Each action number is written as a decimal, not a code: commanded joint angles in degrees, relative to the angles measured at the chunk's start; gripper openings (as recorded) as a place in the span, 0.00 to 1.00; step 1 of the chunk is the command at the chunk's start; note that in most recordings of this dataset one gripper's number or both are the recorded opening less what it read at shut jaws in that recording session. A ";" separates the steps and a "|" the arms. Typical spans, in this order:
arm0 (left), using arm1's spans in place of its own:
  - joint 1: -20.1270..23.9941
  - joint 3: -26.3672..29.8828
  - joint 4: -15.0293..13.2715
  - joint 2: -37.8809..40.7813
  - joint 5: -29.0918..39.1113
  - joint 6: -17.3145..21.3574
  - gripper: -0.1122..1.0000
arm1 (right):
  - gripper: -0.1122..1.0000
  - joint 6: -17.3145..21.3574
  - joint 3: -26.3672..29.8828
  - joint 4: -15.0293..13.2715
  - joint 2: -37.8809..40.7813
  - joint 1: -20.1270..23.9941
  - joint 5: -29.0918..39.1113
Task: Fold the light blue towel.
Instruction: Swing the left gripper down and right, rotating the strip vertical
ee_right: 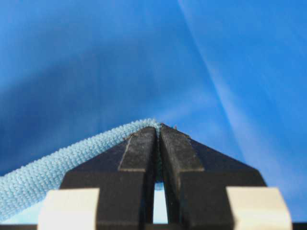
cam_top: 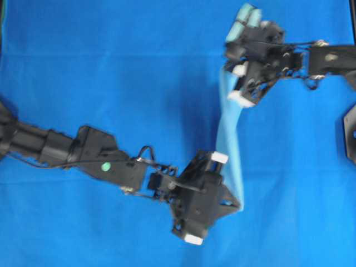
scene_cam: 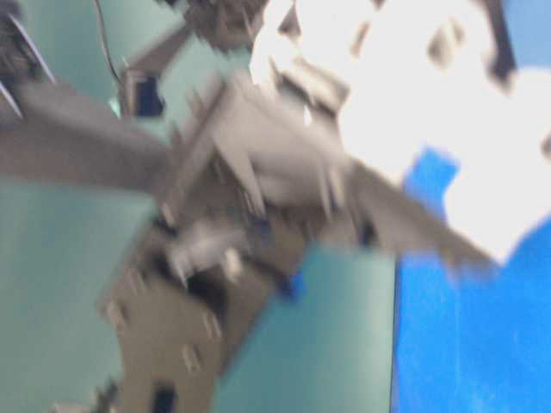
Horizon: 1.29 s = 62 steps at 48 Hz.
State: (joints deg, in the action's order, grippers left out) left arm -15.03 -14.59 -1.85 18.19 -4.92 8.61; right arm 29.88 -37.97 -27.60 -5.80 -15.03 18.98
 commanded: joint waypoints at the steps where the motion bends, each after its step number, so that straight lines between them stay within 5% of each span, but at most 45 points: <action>1: -1.23 -2.72 -0.26 -4.04 -1.49 -1.32 0.12 | 0.12 -0.09 3.87 -0.44 2.90 -0.97 -3.34; 16: -2.02 -14.06 -0.26 -8.53 -4.75 -8.61 0.12 | 0.12 -1.23 8.35 -0.44 8.17 -0.26 -7.12; 33: -1.23 -16.70 -0.26 -9.23 -7.73 -8.96 0.12 | 0.13 -1.58 8.00 -0.53 8.44 -0.26 -7.91; 36: -1.05 -16.61 -0.26 -9.14 -7.73 -8.88 0.13 | 0.19 -1.67 8.00 -0.62 8.44 -0.26 -8.09; 39: -0.97 -16.52 -0.26 -9.05 -7.73 -8.88 0.20 | 0.36 -1.67 8.00 -1.23 8.44 -0.26 -8.44; 46: -0.79 -16.26 -0.18 -9.14 -7.56 -8.09 0.59 | 0.69 -1.85 8.00 -3.52 8.44 -0.26 -8.79; 53: -0.44 -16.26 0.00 -10.20 -6.42 -7.73 0.88 | 0.67 -1.85 7.91 -4.31 8.17 -0.26 -8.61; 62: -0.09 -16.26 0.09 -14.33 -1.49 -7.65 0.85 | 0.66 -2.02 7.56 -4.57 6.68 0.53 -8.35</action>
State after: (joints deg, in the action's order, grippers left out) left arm -15.38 -31.90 -1.93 7.12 -7.56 0.88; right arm 28.04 -30.85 -31.82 3.08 -15.12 10.81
